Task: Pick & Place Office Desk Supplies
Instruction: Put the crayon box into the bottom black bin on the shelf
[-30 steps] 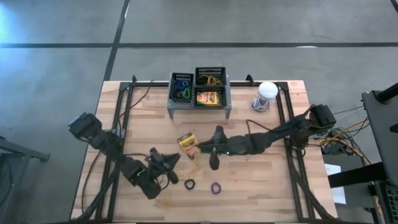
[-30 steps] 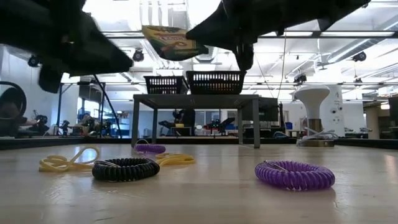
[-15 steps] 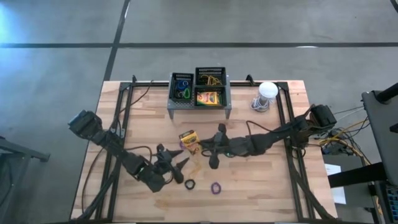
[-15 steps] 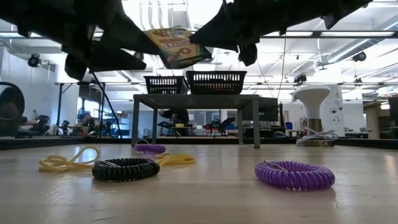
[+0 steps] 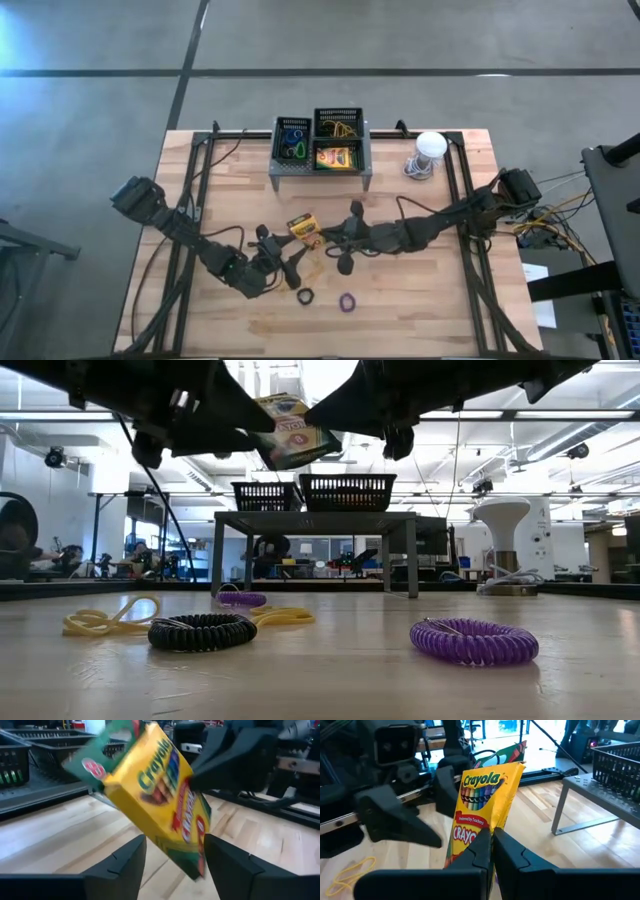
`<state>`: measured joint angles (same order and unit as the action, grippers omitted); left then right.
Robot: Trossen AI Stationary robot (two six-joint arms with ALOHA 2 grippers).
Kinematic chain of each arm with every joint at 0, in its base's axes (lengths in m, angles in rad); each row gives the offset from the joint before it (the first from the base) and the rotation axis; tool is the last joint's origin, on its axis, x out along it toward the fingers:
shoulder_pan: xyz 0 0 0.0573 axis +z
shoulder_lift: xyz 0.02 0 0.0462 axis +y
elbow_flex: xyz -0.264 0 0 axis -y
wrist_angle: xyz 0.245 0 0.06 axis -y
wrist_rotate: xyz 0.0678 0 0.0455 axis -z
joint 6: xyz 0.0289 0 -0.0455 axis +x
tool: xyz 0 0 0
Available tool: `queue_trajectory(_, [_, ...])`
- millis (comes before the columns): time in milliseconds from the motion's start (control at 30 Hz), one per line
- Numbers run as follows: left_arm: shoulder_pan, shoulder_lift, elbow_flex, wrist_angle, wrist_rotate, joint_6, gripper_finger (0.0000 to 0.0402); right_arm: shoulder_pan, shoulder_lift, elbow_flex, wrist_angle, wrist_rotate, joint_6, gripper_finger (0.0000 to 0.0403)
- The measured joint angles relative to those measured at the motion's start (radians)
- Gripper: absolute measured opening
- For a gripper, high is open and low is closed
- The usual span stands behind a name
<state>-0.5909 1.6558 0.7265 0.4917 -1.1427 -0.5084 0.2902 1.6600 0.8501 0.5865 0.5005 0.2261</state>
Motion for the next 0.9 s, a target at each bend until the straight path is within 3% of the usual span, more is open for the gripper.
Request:
queue_trajectory(367, [0.012, 0.0, 0.0, 0.05, 0.013, 0.079, 0.0118, 0.012, 0.0, 0.0, -0.001, 0.001, -0.021, 0.0008])
queue_trajectory(667, [0.007, -0.001, 0.025, 0.069, 0.131, 0.258, 0.0032, 0.012, -0.005, 0.0, -0.022, -0.052, -0.056, 0.0009])
queue_trajectory(900, [0.004, -0.005, 0.038, 0.027, 0.301, 0.265, 0.0033, 0.013, -0.1, 0.0, -0.236, -0.174, -0.018, 0.0065])
